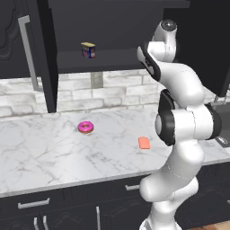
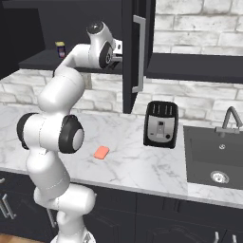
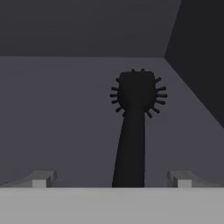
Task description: Pick the bar soap and dish brush from the cabinet and place them on the counter.
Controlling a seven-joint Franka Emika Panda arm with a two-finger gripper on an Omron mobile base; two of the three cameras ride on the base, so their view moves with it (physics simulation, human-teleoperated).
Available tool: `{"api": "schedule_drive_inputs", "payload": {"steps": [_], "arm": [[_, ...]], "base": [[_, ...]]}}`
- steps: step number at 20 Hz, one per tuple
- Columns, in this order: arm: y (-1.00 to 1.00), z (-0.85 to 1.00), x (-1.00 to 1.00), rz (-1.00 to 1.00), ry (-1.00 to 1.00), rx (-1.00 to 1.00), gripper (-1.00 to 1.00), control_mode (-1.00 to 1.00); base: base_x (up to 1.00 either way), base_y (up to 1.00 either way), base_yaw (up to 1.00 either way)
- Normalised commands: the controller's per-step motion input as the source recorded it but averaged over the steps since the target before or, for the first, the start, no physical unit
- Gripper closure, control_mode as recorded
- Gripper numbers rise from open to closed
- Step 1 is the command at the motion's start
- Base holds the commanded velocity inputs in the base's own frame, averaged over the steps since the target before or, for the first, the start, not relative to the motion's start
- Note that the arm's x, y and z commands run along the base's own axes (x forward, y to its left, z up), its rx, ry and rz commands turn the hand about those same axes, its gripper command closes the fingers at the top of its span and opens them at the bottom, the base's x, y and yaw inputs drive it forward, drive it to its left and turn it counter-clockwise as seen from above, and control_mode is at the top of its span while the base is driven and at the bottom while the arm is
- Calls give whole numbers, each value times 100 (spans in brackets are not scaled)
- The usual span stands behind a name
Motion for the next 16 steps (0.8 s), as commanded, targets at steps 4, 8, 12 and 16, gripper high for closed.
{"api": "schedule_drive_inputs", "payload": {"steps": [4,8,12,16], "arm": [[-4,-17,13,0,5,0,-100,-100],[0,-20,9,0,4,0,-100,-100],[0,-22,7,0,5,0,100,-100],[0,-26,1,0,5,0,100,-100]], "base": [[0,0,0],[0,0,0],[0,0,0],[0,0,0]]}}
